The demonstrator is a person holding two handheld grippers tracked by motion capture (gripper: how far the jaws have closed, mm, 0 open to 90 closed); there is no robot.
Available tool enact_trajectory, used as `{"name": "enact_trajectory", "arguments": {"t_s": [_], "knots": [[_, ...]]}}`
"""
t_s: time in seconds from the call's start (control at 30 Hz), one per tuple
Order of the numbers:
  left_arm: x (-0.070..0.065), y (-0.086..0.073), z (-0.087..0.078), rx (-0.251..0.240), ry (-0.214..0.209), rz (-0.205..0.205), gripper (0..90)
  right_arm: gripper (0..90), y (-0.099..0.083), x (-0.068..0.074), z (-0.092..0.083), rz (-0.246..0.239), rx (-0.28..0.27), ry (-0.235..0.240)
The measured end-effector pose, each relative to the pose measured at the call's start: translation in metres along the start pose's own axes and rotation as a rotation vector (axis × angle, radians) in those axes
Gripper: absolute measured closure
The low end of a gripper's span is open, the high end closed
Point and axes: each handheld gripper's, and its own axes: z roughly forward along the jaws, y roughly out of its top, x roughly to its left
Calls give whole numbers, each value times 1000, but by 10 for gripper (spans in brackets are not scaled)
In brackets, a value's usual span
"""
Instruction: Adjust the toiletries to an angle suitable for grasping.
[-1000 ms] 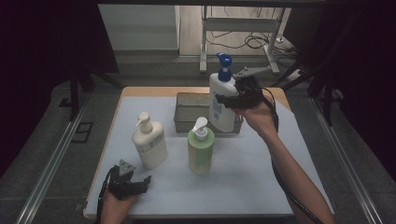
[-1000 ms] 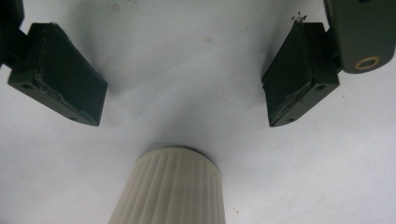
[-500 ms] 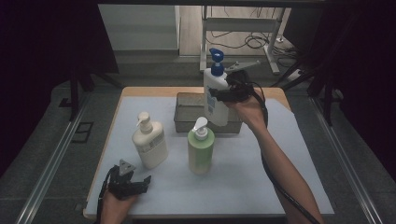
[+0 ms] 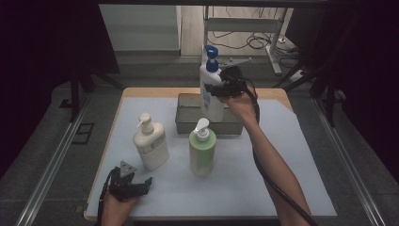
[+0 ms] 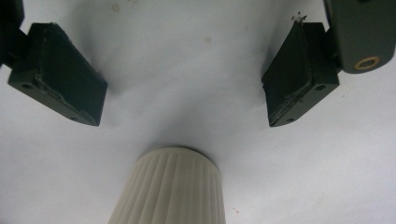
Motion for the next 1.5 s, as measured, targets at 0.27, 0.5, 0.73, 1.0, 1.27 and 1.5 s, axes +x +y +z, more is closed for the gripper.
{"name": "enact_trajectory", "arguments": {"t_s": [0.27, 0.5, 0.73, 1.0, 1.27, 1.5], "knots": [[0, 0, 0, 0, 0, 0, 131, 406, 4, -1, 15, 6, -18, -18], [0, 0, 0, 1, -1, -2, 131, 406, 3, -2, 31, 12, -17, -32], [0, 0, 0, 2, -1, -1, 131, 406, -7, -2, 48, 14, -11, -41], [0, 0, 0, 1, 1, -2, 131, 406, -17, 1, 55, 15, 13, -31], [0, 0, 0, 1, 0, -2, 131, 405, -22, 1, 53, 10, 25, -14], [0, 0, 0, 1, 0, -2, 131, 405, -25, 3, 53, 12, 29, -2]]}}
